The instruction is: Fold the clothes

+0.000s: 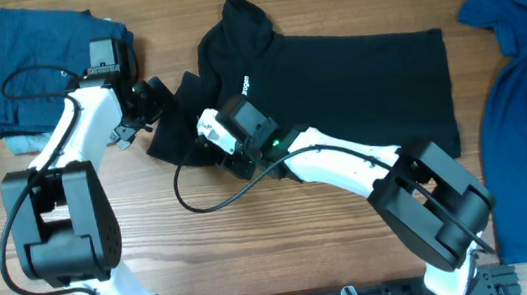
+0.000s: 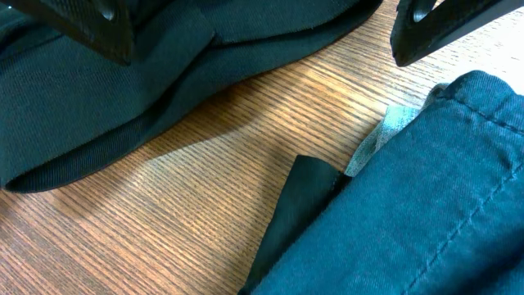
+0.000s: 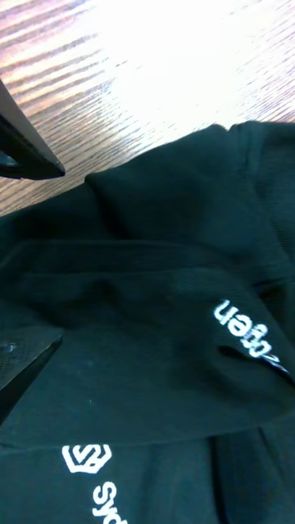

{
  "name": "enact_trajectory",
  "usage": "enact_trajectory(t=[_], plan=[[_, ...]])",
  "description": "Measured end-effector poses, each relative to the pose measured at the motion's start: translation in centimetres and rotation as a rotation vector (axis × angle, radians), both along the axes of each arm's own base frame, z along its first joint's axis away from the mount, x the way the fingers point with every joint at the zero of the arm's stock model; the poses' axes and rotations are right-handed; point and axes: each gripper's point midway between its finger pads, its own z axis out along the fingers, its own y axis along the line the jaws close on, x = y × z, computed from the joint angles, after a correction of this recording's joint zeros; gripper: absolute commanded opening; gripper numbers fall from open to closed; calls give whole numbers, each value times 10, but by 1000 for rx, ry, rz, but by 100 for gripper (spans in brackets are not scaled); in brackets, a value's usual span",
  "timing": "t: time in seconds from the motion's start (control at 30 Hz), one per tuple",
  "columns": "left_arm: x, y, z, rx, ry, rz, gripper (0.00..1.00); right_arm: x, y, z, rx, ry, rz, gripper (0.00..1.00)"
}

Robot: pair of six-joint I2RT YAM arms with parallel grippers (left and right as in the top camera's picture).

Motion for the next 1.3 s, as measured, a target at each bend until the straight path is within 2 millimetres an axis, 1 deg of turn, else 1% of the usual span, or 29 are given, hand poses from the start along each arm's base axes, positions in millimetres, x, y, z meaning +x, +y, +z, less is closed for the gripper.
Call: enact_trajectory(t=[0.03, 0.13, 0.2, 0.33, 0.47, 0.57, 0.6, 0.63, 0.67, 0.8, 0.83, 0.9, 1.07, 1.13, 1.17, 1.2, 1.27, 1.3], plan=[[0, 0, 0, 0, 0, 0, 100, 1, 0, -1, 0, -1, 0, 55], [0, 0, 0, 0, 0, 0, 100, 2, 0, -6, -6, -3, -5, 54], [0, 0, 0, 0, 0, 0, 100, 2, -1, -10, -16, 2, -7, 49], [0, 0, 0, 0, 0, 0, 100, 3, -2, -11, -19, -1, -14, 49], [0, 0, 0, 0, 0, 0, 100, 4, -3, -18, -33, 0, -20, 52], [0, 0, 0, 0, 0, 0, 100, 8, -3, -20, -41, -7, -28, 50], [0, 0, 0, 0, 0, 0, 100, 9, -2, -20, -44, -8, -30, 44], [0, 0, 0, 0, 0, 0, 100, 13, 0, -20, -46, -17, -36, 32], [0, 0, 0, 0, 0, 0, 100, 15, -1, -19, -45, -19, -43, 23], [0, 0, 0, 0, 0, 0, 100, 23, -1, -15, -43, -29, -64, 6], [0, 0, 0, 0, 0, 0, 100, 24, -2, -13, -46, -29, -66, 4], [0, 0, 0, 0, 0, 0, 100, 27, -2, -10, -52, -41, -75, 4], [0, 0, 0, 0, 0, 0, 100, 54, -22, -2, -127, -146, -167, 4], [0, 0, 0, 0, 0, 0, 100, 81, -44, 5, -125, -189, -242, 4], [0, 0, 0, 0, -1, 0, 100, 93, -54, 8, -114, -201, -274, 6], [0, 0, 0, 0, 0, 0, 100, 107, -61, 13, -87, -221, -304, 11], [0, 0, 0, 0, 0, 0, 100, 130, -74, 25, -31, -253, -341, 25], [0, 0, 0, 0, 0, 0, 100, 136, -77, 28, -14, -265, -350, 28]])
